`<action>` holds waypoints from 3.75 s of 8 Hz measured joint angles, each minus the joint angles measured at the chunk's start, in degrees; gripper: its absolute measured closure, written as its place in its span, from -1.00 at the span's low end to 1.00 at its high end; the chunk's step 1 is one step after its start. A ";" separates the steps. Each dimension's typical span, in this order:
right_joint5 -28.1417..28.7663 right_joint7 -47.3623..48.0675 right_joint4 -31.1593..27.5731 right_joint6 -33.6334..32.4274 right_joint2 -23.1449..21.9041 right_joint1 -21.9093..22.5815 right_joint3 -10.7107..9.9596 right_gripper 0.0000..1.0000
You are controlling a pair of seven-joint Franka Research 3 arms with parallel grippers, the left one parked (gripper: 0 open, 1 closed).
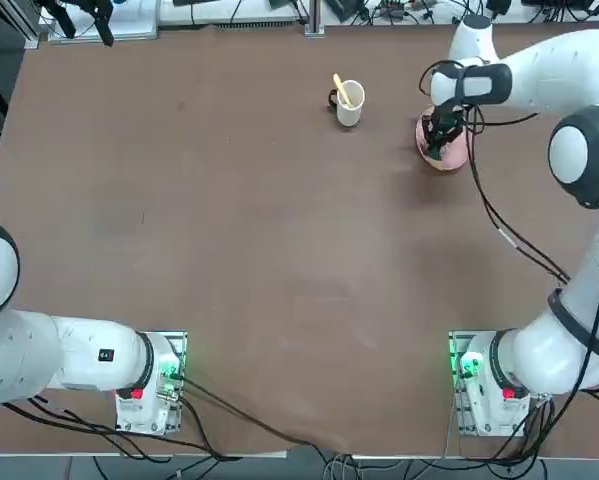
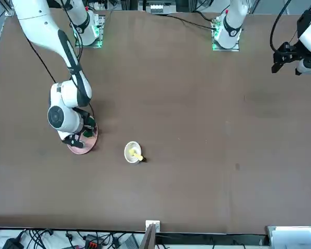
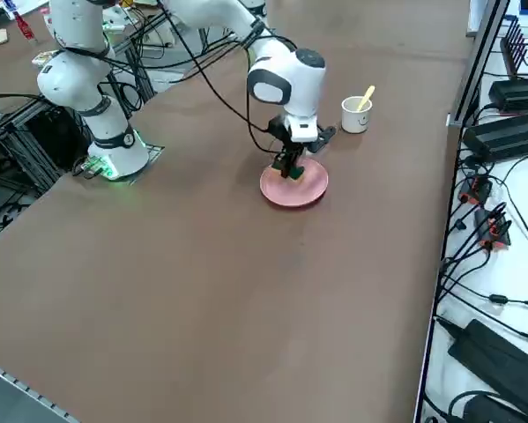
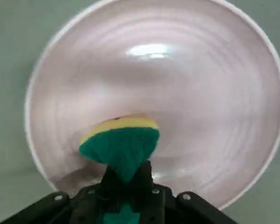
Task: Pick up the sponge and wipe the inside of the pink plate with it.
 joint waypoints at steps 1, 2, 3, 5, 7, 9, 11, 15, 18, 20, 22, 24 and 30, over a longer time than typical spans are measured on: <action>0.00 -0.59 -0.44 -0.97 -0.35 -0.68 -0.48 0.81; -0.01 -1.93 -0.71 -1.70 -0.55 -1.75 -0.84 0.81; -0.01 -3.54 -0.89 -1.94 -0.66 -2.87 -1.12 0.81; -0.18 -7.25 -1.00 -1.93 -0.68 -4.72 -1.92 0.81; -0.14 -11.90 -0.94 0.48 -0.64 -6.57 -2.26 0.81; -0.13 -15.30 -0.89 3.72 -0.60 -7.47 -2.21 0.82; -0.13 -15.88 -0.09 5.88 0.15 -7.51 -2.07 0.82; 0.99 -15.78 2.46 9.25 2.40 -7.46 -0.58 0.82; 1.92 -10.75 3.23 10.73 3.03 -5.06 0.02 0.82; 1.92 -6.00 3.40 10.85 3.13 -2.60 0.06 0.82; 1.92 -3.59 3.40 10.82 3.14 -1.54 0.07 0.82; 1.92 -2.08 3.24 10.78 3.09 -0.98 0.08 0.82; 2.08 -1.74 -2.68 10.74 -0.61 -0.13 0.19 0.82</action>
